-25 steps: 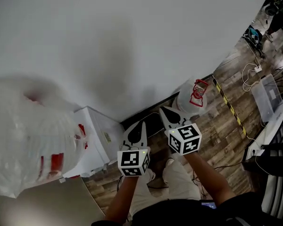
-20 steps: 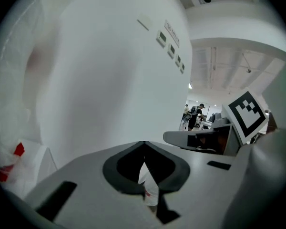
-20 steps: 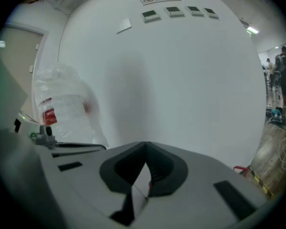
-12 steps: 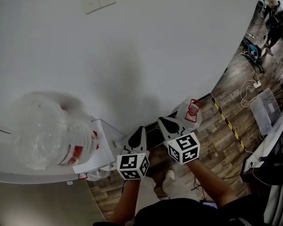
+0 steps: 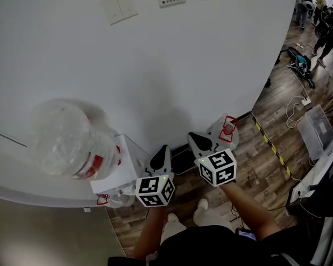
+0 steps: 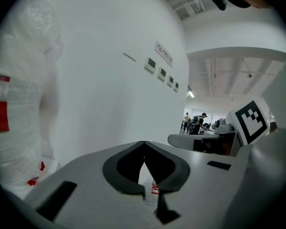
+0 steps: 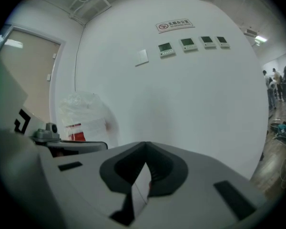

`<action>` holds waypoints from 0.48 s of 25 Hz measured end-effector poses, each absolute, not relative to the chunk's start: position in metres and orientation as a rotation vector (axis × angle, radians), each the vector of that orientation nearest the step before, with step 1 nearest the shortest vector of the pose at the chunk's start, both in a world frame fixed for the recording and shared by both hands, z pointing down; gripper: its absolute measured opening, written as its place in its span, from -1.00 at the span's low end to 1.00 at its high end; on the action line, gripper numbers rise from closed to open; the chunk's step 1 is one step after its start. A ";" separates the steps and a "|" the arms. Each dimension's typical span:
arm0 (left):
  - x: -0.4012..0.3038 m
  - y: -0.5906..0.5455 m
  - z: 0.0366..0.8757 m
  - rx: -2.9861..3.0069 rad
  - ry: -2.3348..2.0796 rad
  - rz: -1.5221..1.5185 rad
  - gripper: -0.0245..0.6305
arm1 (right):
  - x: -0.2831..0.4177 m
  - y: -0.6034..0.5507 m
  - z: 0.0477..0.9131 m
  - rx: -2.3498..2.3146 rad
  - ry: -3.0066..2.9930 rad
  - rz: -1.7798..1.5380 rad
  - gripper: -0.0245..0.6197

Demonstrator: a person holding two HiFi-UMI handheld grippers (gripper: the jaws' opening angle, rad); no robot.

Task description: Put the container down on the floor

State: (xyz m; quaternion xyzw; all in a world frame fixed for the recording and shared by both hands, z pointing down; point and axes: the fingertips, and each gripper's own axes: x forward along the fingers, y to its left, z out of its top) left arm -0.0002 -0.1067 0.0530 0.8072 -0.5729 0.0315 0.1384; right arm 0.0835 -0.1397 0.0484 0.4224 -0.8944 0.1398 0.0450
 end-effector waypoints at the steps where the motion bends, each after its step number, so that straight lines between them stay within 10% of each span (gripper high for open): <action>1: -0.001 -0.103 0.049 2.342 -1.658 0.086 -0.88 | 0.082 -0.135 0.046 1.294 -2.734 0.425 -0.83; 12: -0.037 -0.035 0.029 2.422 -1.594 0.068 -0.88 | 0.049 -0.059 0.019 1.402 -2.735 0.377 -0.83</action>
